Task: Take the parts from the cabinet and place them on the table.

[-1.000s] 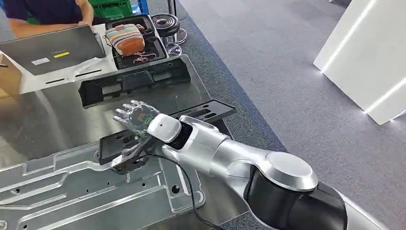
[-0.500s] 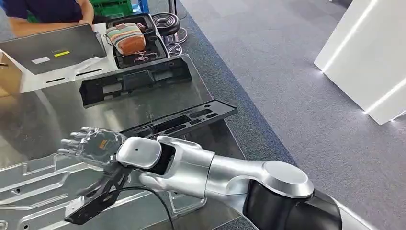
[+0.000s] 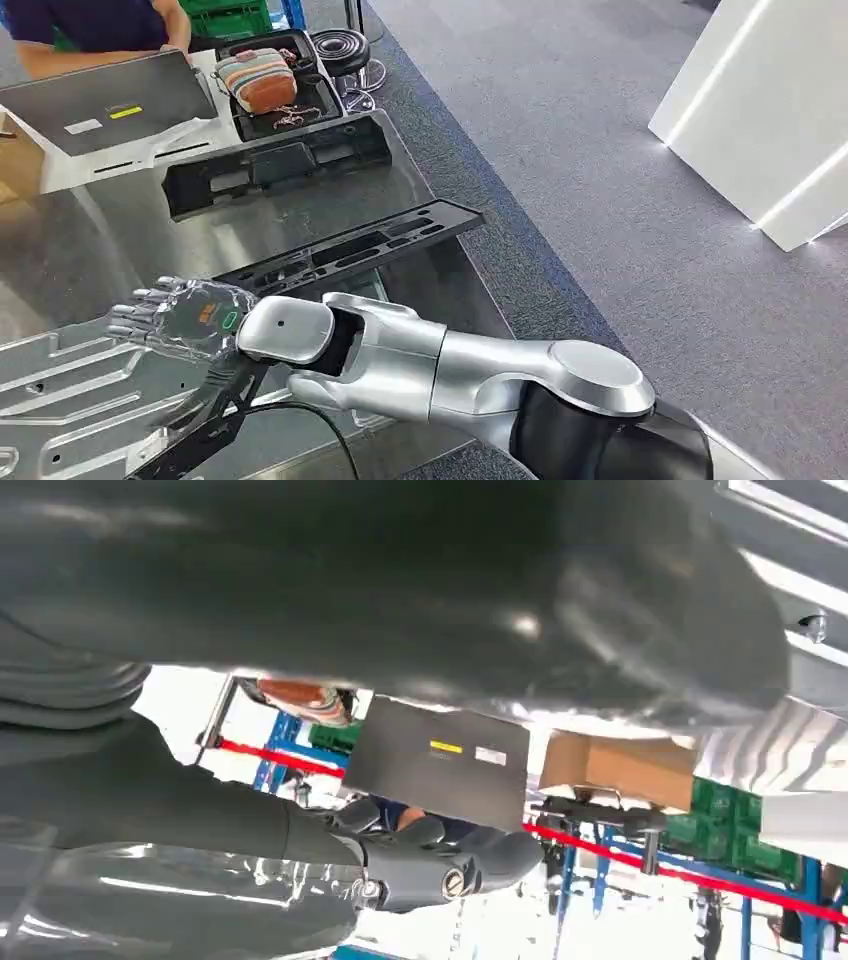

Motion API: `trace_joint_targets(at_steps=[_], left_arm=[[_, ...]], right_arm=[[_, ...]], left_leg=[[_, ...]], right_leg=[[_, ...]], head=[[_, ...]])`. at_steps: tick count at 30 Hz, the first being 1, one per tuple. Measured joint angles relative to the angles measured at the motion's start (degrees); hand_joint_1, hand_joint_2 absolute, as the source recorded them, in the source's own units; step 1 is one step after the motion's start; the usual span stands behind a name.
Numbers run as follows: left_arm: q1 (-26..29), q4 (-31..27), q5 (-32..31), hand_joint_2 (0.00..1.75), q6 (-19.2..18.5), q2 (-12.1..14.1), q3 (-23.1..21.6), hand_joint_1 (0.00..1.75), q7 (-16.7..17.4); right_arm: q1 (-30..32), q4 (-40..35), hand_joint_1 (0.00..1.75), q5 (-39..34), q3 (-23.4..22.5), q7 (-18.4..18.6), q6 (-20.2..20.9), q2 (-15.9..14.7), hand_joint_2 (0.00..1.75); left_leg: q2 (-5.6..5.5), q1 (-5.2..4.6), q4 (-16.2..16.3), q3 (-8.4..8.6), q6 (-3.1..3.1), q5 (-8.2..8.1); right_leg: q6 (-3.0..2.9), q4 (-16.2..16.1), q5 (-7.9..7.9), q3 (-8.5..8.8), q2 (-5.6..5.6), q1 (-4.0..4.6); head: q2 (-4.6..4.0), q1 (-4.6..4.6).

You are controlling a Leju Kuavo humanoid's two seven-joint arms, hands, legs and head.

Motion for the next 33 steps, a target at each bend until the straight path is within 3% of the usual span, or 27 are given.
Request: trace_joint_targets(at_steps=[1, 2, 3, 5, 6, 7, 9, 11, 12, 13, 14, 16, 17, 18, 20, 21, 22, 23, 24, 25, 26, 27, 28, 29, 31, 32, 33], left_arm=[[0.0, 0.0, 0.0, 0.0, 0.0, 0.0, 0.0, 0.0, 0.0], [0.1, 0.0, 0.0, 0.0, 0.0, 0.1, 0.1, 0.0, 0.1], [0.1, 0.0, 0.0, 0.0, -0.1, 0.1, 0.1, 0.0, 0.1], [0.1, 0.0, 0.0, 0.0, -0.1, 0.2, 0.1, 0.0, 0.1], [0.1, 0.0, 0.0, 0.0, -0.1, 0.3, 0.1, 0.0, 0.1], [0.1, 0.0, 0.0, 0.0, -0.1, 0.3, 0.1, 0.0, 0.1], [0.1, 0.0, 0.0, 0.0, -0.1, 0.4, 0.1, 0.0, 0.1], [0.0, 0.0, 0.0, 0.0, -0.2, 0.5, 0.1, 0.0, 0.1], [-0.2, 0.0, 0.0, 0.0, -0.2, 0.3, 0.1, 0.0, 0.1], [-0.1, 0.0, 0.0, 0.0, -0.3, 0.4, 0.2, 0.0, 0.1], [0.0, 0.0, 0.0, 0.0, -0.3, 0.4, 0.2, 0.0, 0.1], [-0.1, 0.0, 0.0, 0.0, -0.3, 0.4, 0.4, 0.0, 0.1], [-0.1, 0.0, 0.0, 0.0, -0.3, 0.4, 0.5, 0.0, 0.1], [-0.1, 0.0, -0.1, 0.0, -0.3, 0.4, 0.5, 0.0, 0.1], [-0.1, 0.0, -0.1, 0.0, -0.3, 0.4, 0.6, 0.0, 0.2], [-0.1, 0.0, -0.2, 0.0, -0.3, 0.4, 0.6, 0.0, 0.3], [-0.1, 0.0, -0.2, 0.0, -0.3, 0.4, 0.6, 0.0, 0.4], [-0.1, 0.0, -0.2, 0.0, -0.3, 0.4, 0.6, 0.0, 0.5], [-0.1, 0.0, -0.2, 0.0, -0.3, 0.4, 0.6, 0.0, 0.6], [-0.2, 0.0, -0.2, 0.0, -0.3, 0.4, 0.6, 0.0, 0.6], [-0.2, 0.0, -0.2, 0.0, -0.3, 0.4, 0.6, 0.0, 0.6], [-0.2, 0.0, -0.2, 0.0, -0.3, 0.1, 0.6, 0.0, 0.6], [-0.2, 0.0, -0.2, 0.0, -0.3, -0.1, 0.7, 0.0, 0.6], [-0.2, 0.0, -0.2, 0.0, -0.2, -0.1, 0.7, 0.0, 0.6], [-0.6, 0.0, -0.2, 0.0, -0.3, -0.1, 0.7, 0.0, 0.7], [-0.4, 0.0, -0.2, 0.0, -0.3, -0.1, 0.7, 0.0, 0.8], [-0.5, 0.0, -0.2, 0.0, -0.3, -0.1, 0.7, 0.0, 0.8]], right_arm=[[0.0, 0.0, 0.0, 0.0, 0.0, 0.0, 0.0, 0.0, 0.0], [0.0, 0.0, 0.0, 0.0, 0.0, 0.0, 0.0, 0.0, 0.0], [-0.1, 0.0, 0.0, 0.0, 0.0, 0.0, 0.0, 0.1, 0.0], [0.0, 0.0, 0.0, 0.0, 0.0, 0.0, 0.0, 0.1, 0.0], [0.1, 0.0, 0.0, 0.0, 0.0, 0.0, 0.0, 0.1, 0.0], [0.2, 0.1, 0.0, 0.0, 0.1, 0.0, 0.0, 0.1, 0.0], [0.2, 0.1, 0.0, 0.0, 0.1, -0.1, 0.0, 0.1, 0.0], [0.2, 0.1, 0.0, 0.0, 0.1, -0.5, -0.1, 0.1, 0.0], [0.2, 0.1, 0.0, 0.0, 0.1, -0.7, -0.1, 0.2, 0.0], [0.3, 0.1, 0.0, 0.0, 0.1, -0.9, -0.2, 0.2, 0.0], [0.4, 0.2, 0.0, -0.1, 0.0, -1.1, -0.4, 0.1, 0.0], [0.5, 0.2, 0.0, -0.2, 0.0, -1.3, -0.5, 0.1, 0.0], [0.6, 0.2, 0.0, -0.2, 0.0, -1.3, -0.6, 0.0, 0.0], [0.6, 0.2, 0.0, -0.2, 0.0, -1.3, -0.7, 0.0, 0.0], [0.6, 0.2, 0.0, -0.2, 0.0, -1.5, -0.8, 0.0, 0.0], [0.7, 0.3, 0.0, -0.2, 0.0, -1.5, -0.8, 0.0, 0.0], [0.8, 0.3, 0.0, -0.2, 0.0, -1.6, -0.8, -0.1, 0.0], [1.0, 0.4, 0.0, -0.1, 0.0, -1.8, -0.8, -0.2, 0.0], [1.1, 0.4, 0.0, -0.1, 0.0, -2.1, -0.8, -0.2, 0.0], [1.1, 0.5, 0.0, -0.1, 0.0, -2.2, -0.8, -0.2, 0.0], [1.0, 0.5, 0.0, -0.1, 0.0, -2.4, -0.8, -0.2, 0.0], [1.0, 0.5, 0.0, -0.1, 0.0, -2.5, -0.8, 0.0, 0.0], [1.0, 0.5, 0.0, -0.1, 0.0, -2.7, -0.8, 0.0, 0.0], [1.1, 0.5, 0.0, -0.3, 0.0, -3.0, -0.8, 0.1, 0.0], [1.1, 0.5, 0.0, -0.9, 0.0, -3.7, -0.7, 0.1, 0.0], [1.2, 0.5, 0.0, -1.2, 0.0, -4.1, -0.6, 0.1, 0.0], [1.3, 0.6, 0.0, -1.5, 0.0, -4.4, -0.5, 0.1, 0.0]], left_leg=[[-0.15, -0.25, -0.3, -0.05, -0.59, 0.4], [-0.08, 0.07, 0.4, -0.36, -0.6, -0.8], [-0.02, -0.04, 2.4, -1.21, -0.66, -3.43], [-0.04, 0.17, 10.9, -3.71, -1.12, -9.4], [-0.03, 0.26, 15.1, -4.73, -1.47, -11.44], [-0.03, 0.37, 17.3, -4.85, -1.78, -11.95], [0.01, 0.81, 13.7, -1.39, -2.32, -9.34], [0.17, 1.46, 3.8, 5.35, -3.13, -6.27], [0.03, 1.39, 0.7, 7.12, -3.45, -8.56], [-0.65, 0.99, 1.8, 6.37, -1.85, -7.09], [-0.62, 1.16, 1.4, 6.09, -1.67, -7.52], [-0.61, 0.85, 1.9, 5.55, -0.67, -6.88], [-0.33, 1.01, 1.6, 5.09, 0.12, -6.29], [-0.15, 0.83, 1.6, 4.51, 0.63, -5.68], [-0.03, 0.47, 1.6, 2.99, 1.33, -4.49], [0.05, 0.19, 1.7, 2.21, 1.52, -3.89], [0.09, -0.1, 1.7, 1.45, 1.64, -3.35], [0.09, -0.42, 1.7, 0.73, 1.7, -2.8], [0.08, -0.75, 1.7, -0.05, 1.77, -2.24], [0.04, -1.13, 1.7, -0.74, 1.85, -1.66], [-0.07, -1.45, 1.7, -1.29, 1.87, -1.1], [-0.06, -1.23, 1.7, -1.54, 1.91, -0.63], [-0.07, -1.61, 1.7, -1.73, 1.46, -0.21], [0.03, -0.98, 1.2, -1.64, 1.1, 0.42], [0.01, -0.61, 0.3, -1.57, 0.55, 1.73], [-0.11, -1.19, -0.4, -1.76, 0.25, 2.35], [-0.09, -0.96, 0.3, -2.36, 0.15, 0.26]], right_leg=[[-0.51, -0.7, 0.64, -0.06, -0.08, -0.15], [-0.75, -1.5, 1.51, -0.02, -0.53, -0.71], [-1.31, -1.8, 1.98, -0.37, -0.5, -0.76], [-1.47, -1.7, 2.77, -1.4, -0.63, -0.77], [-1.42, -1.7, 3.17, -1.99, -0.72, -0.76], [-1.29, -1.5, 3.58, -2.67, -0.76, -0.8], [-0.76, -0.9, 4.21, -4.06, -0.8, -1.11], [-0.15, 0.3, 4.62, -5.48, -0.77, -1.53], [0.28, 0.8, 4.8, -6.19, -0.7, -1.24], [0.71, 0.9, 5.1, -6.26, -0.63, -1.04], [1.02, 1.2, 5.4, -6.33, -0.53, -0.76], [1.66, 0.9, 6.34, -6.6, -0.42, -1.04], [1.97, 1.2, 5.94, -6.92, -0.45, -1.33], [2.07, 2.8, 3.11, -7.66, -0.52, -1.37], [2.13, 11.0, -3.97, -10.14, -0.48, -1.29], [2.1, 15.6, -6.36, -11.24, -0.47, -1.21], [1.95, 18.7, -7.17, -11.68, -0.47, -1.13], [1.69, 19.6, -6.52, -11.11, -0.47, -1.04], [1.14, 18.1, -4.89, -9.33, -0.44, -0.74], [0.35, 14.4, -2.99, -6.41, -0.42, -0.44], [-0.86, 9.2, -1.85, -2.57, -0.35, 0.07], [-2.4, 3.8, -2.79, 1.34, -0.14, 0.96], [-2.96, 0.2, -4.2, 3.35, -0.38, 1.15], [-2.21, 0.3, -3.35, 3.13, -0.56, 1.26], [-2.81, -0.6, -2.09, 2.88, -0.42, 1.71], [-2.68, -2.1, -0.65, 2.84, -0.67, 1.18], [-2.46, -3.0, 0.58, 2.49, -1.03, 0.86]], head=[[0.0, 0.0], [0.0, 0.0], [0.0, 0.0], [0.0, 0.0], [0.0, 0.0], [0.0, 0.0], [0.0, 0.0], [0.0, -0.02], [0.0, -0.04], [0.0, 0.09], [0.0, 0.07], [0.0, 0.07], [0.0, 0.07], [0.0, 0.07], [0.0, 0.07], [0.0, 0.07], [0.0, 0.07], [0.0, 0.07], [0.0, 0.07], [0.0, 0.07], [0.0, 0.07], [0.0, 0.04], [0.0, 0.07], [0.0, 0.09], [0.0, 0.07], [0.0, 0.09], [0.0, 0.06]])
